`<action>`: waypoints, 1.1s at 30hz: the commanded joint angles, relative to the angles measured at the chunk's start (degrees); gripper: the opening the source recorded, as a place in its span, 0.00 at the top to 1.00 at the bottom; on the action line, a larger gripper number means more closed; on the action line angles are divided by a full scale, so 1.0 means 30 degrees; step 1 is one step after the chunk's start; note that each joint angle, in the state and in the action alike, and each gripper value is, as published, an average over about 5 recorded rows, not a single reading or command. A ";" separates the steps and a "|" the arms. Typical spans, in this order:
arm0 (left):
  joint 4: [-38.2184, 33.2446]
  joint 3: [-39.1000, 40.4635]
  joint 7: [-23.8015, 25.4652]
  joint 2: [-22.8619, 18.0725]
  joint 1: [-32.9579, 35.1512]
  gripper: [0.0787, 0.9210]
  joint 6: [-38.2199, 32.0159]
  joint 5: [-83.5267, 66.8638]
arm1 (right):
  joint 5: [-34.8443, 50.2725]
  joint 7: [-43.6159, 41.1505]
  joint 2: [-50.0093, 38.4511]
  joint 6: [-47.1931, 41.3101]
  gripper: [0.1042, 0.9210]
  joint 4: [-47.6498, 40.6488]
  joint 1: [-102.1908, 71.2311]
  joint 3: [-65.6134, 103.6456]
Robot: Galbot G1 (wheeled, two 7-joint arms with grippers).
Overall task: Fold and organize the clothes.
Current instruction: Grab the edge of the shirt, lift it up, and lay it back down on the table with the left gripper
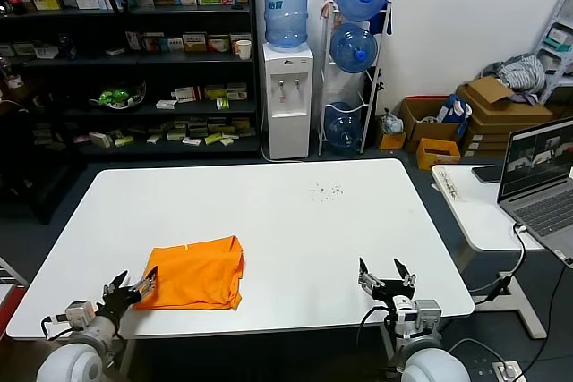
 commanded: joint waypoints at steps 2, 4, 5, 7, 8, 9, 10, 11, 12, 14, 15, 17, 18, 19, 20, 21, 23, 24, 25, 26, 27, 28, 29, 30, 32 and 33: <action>0.0971 0.1389 -0.0169 -0.0026 -0.1051 0.19 0.0010 0.0233 | 0.0026 0.0035 -0.0016 -0.0005 0.12 0.0052 -0.0070 0.0078; 0.0805 0.1423 -0.0305 -0.0092 -0.0982 0.26 0.0017 0.0282 | 0.0034 0.0034 -0.0033 0.0002 0.12 0.0044 -0.0084 0.0107; 0.0738 0.1432 -0.0351 -0.0130 -0.0947 0.29 0.0019 0.0314 | 0.0038 0.0037 -0.0039 0.0004 0.12 0.0038 -0.0085 0.0113; 0.0622 0.1438 -0.0454 -0.0218 -0.0874 0.36 0.0009 0.0384 | 0.0051 0.0050 -0.0045 0.0005 0.12 0.0027 -0.0068 0.0111; 0.0569 0.1429 -0.0478 -0.0259 -0.0832 0.39 0.0000 0.0428 | 0.0058 0.0059 -0.0044 0.0004 0.12 0.0023 -0.0054 0.0109; 0.0489 0.1419 -0.0519 -0.0288 -0.0773 0.43 -0.0019 0.0461 | 0.0069 0.0067 -0.0041 0.0005 0.12 0.0023 -0.0041 0.0107; 0.0397 0.1395 -0.0573 -0.0330 -0.0707 0.46 -0.0044 0.0492 | 0.0078 0.0075 -0.0037 0.0005 0.12 0.0019 -0.0029 0.0105; 0.0300 0.1361 -0.0608 -0.0370 -0.0644 0.49 -0.0070 0.0519 | 0.0081 0.0078 -0.0033 0.0008 0.12 0.0012 -0.0023 0.0104; 0.0197 0.1326 -0.0663 -0.0413 -0.0574 0.54 -0.0119 0.0538 | 0.0080 0.0081 -0.0028 0.0017 0.12 -0.0004 -0.0023 0.0106; -0.0039 0.1212 -0.0794 -0.0547 -0.0437 0.60 -0.0313 0.0649 | 0.0070 0.0081 -0.0015 0.0036 0.12 -0.0043 -0.0037 0.0107; -0.0197 0.1142 -0.0848 -0.0624 -0.0366 0.64 -0.0451 0.0786 | 0.0062 0.0079 -0.0008 0.0048 0.12 -0.0062 -0.0047 0.0109; -0.0711 0.0981 -0.0974 -0.0790 -0.0191 0.70 -0.0831 0.1234 | 0.0049 0.0072 0.0011 0.0072 0.12 -0.0099 -0.0063 0.0111; -0.1121 0.0890 -0.1029 -0.0864 -0.0076 0.74 -0.1024 0.1565 | 0.0046 0.0069 0.0023 0.0085 0.12 -0.0116 -0.0064 0.0113; -0.1683 0.0807 -0.1117 -0.0933 0.0064 0.77 -0.1195 0.1957 | 0.0044 0.0068 0.0038 0.0097 0.12 -0.0132 -0.0062 0.0115; -0.2372 0.0728 -0.1233 -0.0989 0.0229 0.80 -0.1324 0.2374 | 0.0044 0.0068 0.0052 0.0109 0.12 -0.0149 -0.0055 0.0118; -0.3172 0.0656 -0.1351 -0.1034 0.0411 0.84 -0.1385 0.2817 | 0.0046 0.0068 0.0066 0.0121 0.12 -0.0163 -0.0045 0.0121; -0.5009 0.0543 -0.1810 -0.1111 0.0817 0.90 -0.1242 0.3727 | 0.0057 0.0072 0.0088 0.0147 0.12 -0.0200 -0.0001 0.0126; -0.5968 0.0497 -0.2095 -0.1129 0.1003 0.93 -0.1019 0.4093 | 0.0064 0.0070 0.0093 0.0160 0.12 -0.0226 0.0030 0.0128; -0.6864 0.0446 -0.2423 -0.1117 0.1158 0.95 -0.0698 0.4362 | 0.0073 0.0068 0.0096 0.0176 0.12 -0.0264 0.0070 0.0126; -0.7667 0.0382 -0.2799 -0.1064 0.1264 0.95 -0.0321 0.4534 | 0.0081 0.0063 0.0096 0.0195 0.12 -0.0304 0.0118 0.0121; -0.8348 0.0273 -0.3129 -0.0949 0.1321 0.96 0.0086 0.4619 | 0.0095 0.0055 0.0095 0.0213 0.12 -0.0348 0.0177 0.0106; -0.8855 0.0117 -0.3419 -0.0734 0.1340 0.96 0.0491 0.4627 | 0.0110 0.0047 0.0095 0.0231 0.12 -0.0387 0.0233 0.0085; -0.9104 -0.0140 -0.3667 -0.0390 0.1325 0.96 0.0838 0.4603 | 0.0135 0.0036 0.0092 0.0252 0.12 -0.0428 0.0303 0.0040; -0.9150 -0.0419 -0.3844 0.0018 0.1297 0.96 0.1105 0.4569 | 0.0162 0.0026 0.0089 0.0271 0.12 -0.0454 0.0367 -0.0001; -0.8441 -0.1550 -0.3818 0.1263 0.1389 0.96 0.1517 0.4349 | 0.0231 0.0007 0.0069 0.0323 0.12 -0.0502 0.0509 -0.0131; -0.7825 -0.2200 -0.3701 0.1951 0.1483 0.96 0.1579 0.4307 | 0.0274 -0.0005 0.0051 0.0354 0.12 -0.0518 0.0579 -0.0211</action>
